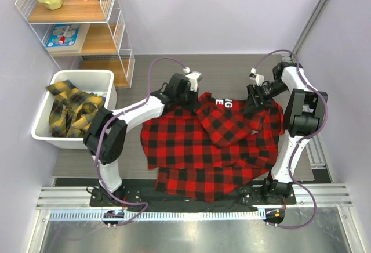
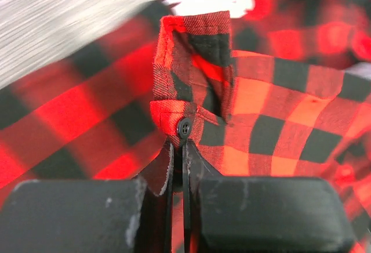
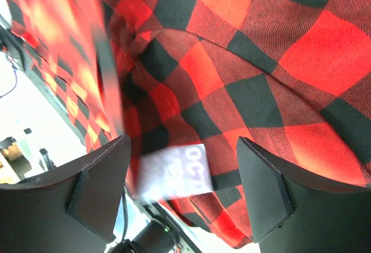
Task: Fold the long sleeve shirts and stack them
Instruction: Fold the shirt
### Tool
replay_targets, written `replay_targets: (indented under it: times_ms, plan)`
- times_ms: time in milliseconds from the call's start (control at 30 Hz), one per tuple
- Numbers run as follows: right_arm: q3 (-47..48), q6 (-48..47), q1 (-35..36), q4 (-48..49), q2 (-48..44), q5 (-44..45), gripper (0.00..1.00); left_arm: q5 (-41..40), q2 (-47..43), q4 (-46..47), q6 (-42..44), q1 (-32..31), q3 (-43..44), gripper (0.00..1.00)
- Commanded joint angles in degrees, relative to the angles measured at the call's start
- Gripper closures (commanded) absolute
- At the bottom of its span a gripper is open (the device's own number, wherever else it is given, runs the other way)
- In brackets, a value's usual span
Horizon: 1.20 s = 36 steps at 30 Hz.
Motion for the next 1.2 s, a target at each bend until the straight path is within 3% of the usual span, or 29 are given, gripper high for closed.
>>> replay_targets:
  times_ms: [0, 167, 700, 767, 833, 900, 1033, 1067, 1167]
  plan:
    - [-0.40, -2.41, 0.25, -1.62, -0.85, 2.61, 0.22, -4.30, -5.12, 7.02, -4.70, 4.65, -4.83, 1.00]
    - [-0.14, -0.65, 0.07, 0.32, 0.28, 5.42, 0.25, -4.29, -8.55, 8.10, -6.29, 8.61, -11.86, 1.00]
    - [4.43, -0.47, -0.19, -1.26, 2.75, 8.06, 0.31, -8.78, -13.73, -0.86, -12.18, 8.97, -19.69, 0.91]
    - [4.60, -0.65, -0.10, -1.35, 2.75, 8.41, 0.32, -9.48, -15.31, -3.92, -12.80, 8.97, -20.22, 0.84]
    - [5.65, -0.74, -0.10, -1.69, 2.75, 8.15, 0.32, -10.88, -17.50, -6.04, -12.45, 9.06, -20.75, 0.65]
    - [7.23, -1.44, -0.10, -3.27, 2.66, 7.54, 0.34, -9.75, -18.65, -9.56, -8.77, 10.10, -19.18, 0.45]
    - [13.03, -1.62, -0.10, -2.94, 1.26, 6.30, 0.35, -3.25, -18.49, -18.17, 8.00, 12.57, -9.16, 0.34]
    - [13.74, -1.01, -0.02, -1.88, 1.17, 7.09, 0.35, -2.63, -16.05, -19.23, 15.77, 13.79, -7.23, 0.32]
    - [16.20, -0.04, 0.07, 1.90, 2.22, 11.20, 0.37, 0.53, -6.76, -28.79, 28.11, 15.21, 5.06, 0.35]
